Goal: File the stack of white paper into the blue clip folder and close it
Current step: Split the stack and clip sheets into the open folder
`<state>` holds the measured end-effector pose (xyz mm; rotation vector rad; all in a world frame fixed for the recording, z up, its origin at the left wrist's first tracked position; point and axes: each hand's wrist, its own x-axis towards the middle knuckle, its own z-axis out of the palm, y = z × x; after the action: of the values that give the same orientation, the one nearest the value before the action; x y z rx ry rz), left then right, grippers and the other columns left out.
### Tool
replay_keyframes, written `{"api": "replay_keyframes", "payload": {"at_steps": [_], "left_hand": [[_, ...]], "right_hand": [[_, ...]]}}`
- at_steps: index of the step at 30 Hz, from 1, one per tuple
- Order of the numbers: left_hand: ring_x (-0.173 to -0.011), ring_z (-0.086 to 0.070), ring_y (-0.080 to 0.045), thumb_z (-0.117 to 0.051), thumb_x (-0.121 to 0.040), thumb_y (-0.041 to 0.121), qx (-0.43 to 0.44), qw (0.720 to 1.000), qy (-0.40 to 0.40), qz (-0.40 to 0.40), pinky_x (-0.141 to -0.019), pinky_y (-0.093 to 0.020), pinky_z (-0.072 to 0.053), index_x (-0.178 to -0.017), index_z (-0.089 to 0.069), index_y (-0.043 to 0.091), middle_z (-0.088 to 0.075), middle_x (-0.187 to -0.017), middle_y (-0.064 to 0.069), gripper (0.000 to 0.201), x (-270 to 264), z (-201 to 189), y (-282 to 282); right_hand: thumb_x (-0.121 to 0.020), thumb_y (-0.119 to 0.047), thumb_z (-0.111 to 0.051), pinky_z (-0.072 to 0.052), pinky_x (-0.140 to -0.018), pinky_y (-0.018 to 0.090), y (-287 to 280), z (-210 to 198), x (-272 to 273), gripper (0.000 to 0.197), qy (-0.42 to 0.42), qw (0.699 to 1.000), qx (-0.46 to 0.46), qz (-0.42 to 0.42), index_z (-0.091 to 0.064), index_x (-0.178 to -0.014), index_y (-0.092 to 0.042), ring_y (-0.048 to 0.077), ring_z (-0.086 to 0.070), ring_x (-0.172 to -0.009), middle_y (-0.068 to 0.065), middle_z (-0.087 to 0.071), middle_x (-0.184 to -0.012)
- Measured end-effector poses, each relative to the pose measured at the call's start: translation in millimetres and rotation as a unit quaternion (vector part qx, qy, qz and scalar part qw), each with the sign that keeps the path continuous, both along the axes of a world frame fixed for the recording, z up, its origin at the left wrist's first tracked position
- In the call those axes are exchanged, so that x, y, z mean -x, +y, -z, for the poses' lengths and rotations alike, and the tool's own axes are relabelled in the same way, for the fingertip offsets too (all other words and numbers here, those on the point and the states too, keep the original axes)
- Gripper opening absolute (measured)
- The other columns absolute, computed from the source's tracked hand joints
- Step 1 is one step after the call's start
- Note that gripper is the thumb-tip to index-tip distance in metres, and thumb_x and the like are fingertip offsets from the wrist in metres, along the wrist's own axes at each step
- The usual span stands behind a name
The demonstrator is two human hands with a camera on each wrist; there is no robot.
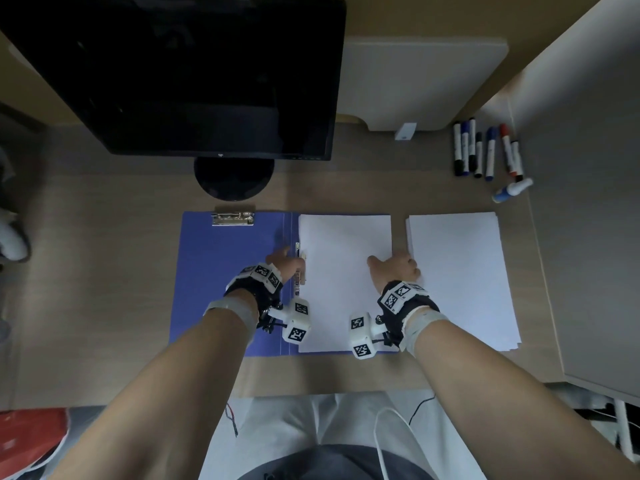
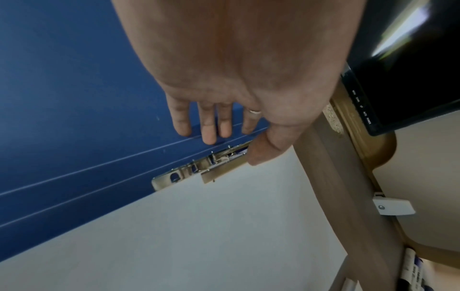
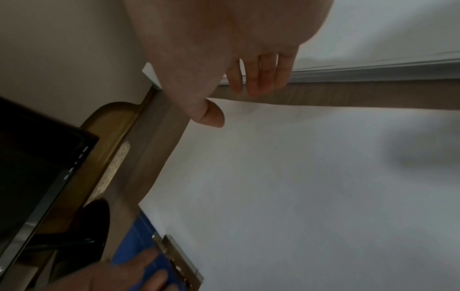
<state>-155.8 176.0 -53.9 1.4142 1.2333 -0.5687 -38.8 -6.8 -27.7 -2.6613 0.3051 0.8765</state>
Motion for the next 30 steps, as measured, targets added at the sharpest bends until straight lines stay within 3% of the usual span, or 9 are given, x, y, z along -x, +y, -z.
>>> {"api": "replay_keyframes", "payload": {"at_steps": [3,5,9,11,13,16,20,24,30], "left_hand": [[-0.117,-0.058,-0.028,-0.058,-0.063,0.024,-0.004,1.0,-0.019,0.017,-0.102,-0.038,-0.048,-0.136,-0.051,0.022,-0.057,-0.134,-0.012,0.074,-4.8,4.9,9.0],[-0.122,-0.054,-0.034,-0.056,-0.078,0.018,-0.023,0.999,-0.04,0.02,-0.104,-0.042,-0.046,-0.128,-0.059,0.015,-0.054,-0.137,-0.015,0.05,-6.1,-0.8,12.1],[-0.066,-0.052,-0.021,-0.045,-0.095,0.034,-0.005,0.999,-0.043,-0.032,-0.049,-0.025,-0.039,-0.089,-0.071,0.012,-0.063,-0.083,-0.01,0.035,4.7,-9.3,16.9],[-0.054,-0.045,-0.011,-0.054,-0.091,0.034,0.014,0.998,-0.042,-0.042,-0.04,-0.018,-0.034,-0.079,-0.07,0.012,-0.056,-0.068,0.001,0.03,18.4,-8.1,16.6],[-0.058,-0.052,-0.009,-0.065,-0.087,0.026,0.015,0.997,-0.067,-0.019,-0.038,-0.011,-0.039,-0.095,-0.071,0.006,-0.062,-0.076,-0.003,0.022,33.1,-6.6,11.4],[-0.068,-0.06,-0.011,-0.069,-0.085,0.024,0.003,0.995,-0.099,-0.01,-0.048,-0.009,-0.047,-0.105,-0.068,0.006,-0.066,-0.081,-0.002,0.027,55.5,-4.7,1.3],[-0.091,-0.064,-0.022,-0.078,-0.074,0.028,-0.024,0.995,-0.091,-0.005,-0.081,-0.028,-0.052,-0.114,-0.062,0.009,-0.065,-0.098,-0.006,0.047,68.4,8.4,-7.1],[-0.094,-0.062,-0.021,-0.084,-0.064,0.035,-0.07,0.992,-0.063,0.078,-0.086,-0.032,-0.05,-0.12,-0.054,0.017,-0.063,-0.101,-0.004,0.066,72.1,12.3,-10.2],[-0.107,-0.061,-0.03,-0.088,-0.058,0.033,-0.185,0.97,0.022,0.154,-0.09,-0.038,-0.05,-0.119,-0.05,0.008,-0.061,-0.116,-0.012,0.076,59.8,21.0,-20.1]], "right_hand": [[-0.087,-0.025,-0.054,-0.051,-0.091,0.038,15.9,2.1,3.9,0.037,0.03,0.995,-0.097,-0.023,-0.059,-0.12,-0.008,0.031,-0.062,-0.104,0.014,-0.064,-0.119],[-0.094,-0.017,-0.047,-0.051,-0.096,0.039,27.3,3.9,9.0,0.035,0.131,0.979,-0.131,-0.087,-0.062,-0.121,-0.001,0.033,-0.063,-0.109,0.019,-0.065,-0.122],[-0.094,-0.013,-0.049,-0.044,-0.099,0.029,42.1,14.3,20.2,0.04,0.184,0.964,-0.14,-0.129,-0.057,-0.133,-0.006,0.03,-0.055,-0.125,0.015,-0.057,-0.136],[-0.094,-0.014,-0.049,-0.044,-0.093,0.029,48.6,18.5,23.6,0.04,0.184,0.965,-0.127,-0.14,-0.057,-0.132,-0.003,0.025,-0.057,-0.113,0.017,-0.057,-0.135],[-0.092,-0.017,-0.05,-0.043,-0.084,0.029,53.8,20.8,24.8,0.04,0.187,0.965,-0.113,-0.143,-0.059,-0.128,0.0,0.019,-0.05,-0.095,0.019,-0.059,-0.132],[-0.09,-0.021,-0.052,-0.038,-0.077,0.027,57.1,27.3,29.5,0.04,0.176,0.966,-0.1,-0.16,-0.061,-0.123,0.0,0.018,-0.046,-0.089,0.018,-0.062,-0.125],[-0.085,-0.017,-0.056,-0.042,-0.071,0.029,55.5,30.2,31.6,0.016,0.164,0.966,-0.103,-0.171,-0.062,-0.091,-0.003,0.026,-0.054,-0.085,0.013,-0.06,-0.096],[-0.085,-0.017,-0.061,-0.044,-0.098,0.036,51.4,30.4,37.6,0.048,0.155,0.969,-0.119,-0.154,-0.055,-0.13,-0.002,0.033,-0.054,-0.121,0.015,-0.057,-0.13],[-0.084,-0.023,-0.064,-0.039,-0.109,0.044,48.3,31.0,42.6,0.057,0.152,0.967,-0.131,-0.159,-0.05,-0.137,-0.008,0.031,-0.048,-0.128,0.011,-0.049,-0.142]]}}
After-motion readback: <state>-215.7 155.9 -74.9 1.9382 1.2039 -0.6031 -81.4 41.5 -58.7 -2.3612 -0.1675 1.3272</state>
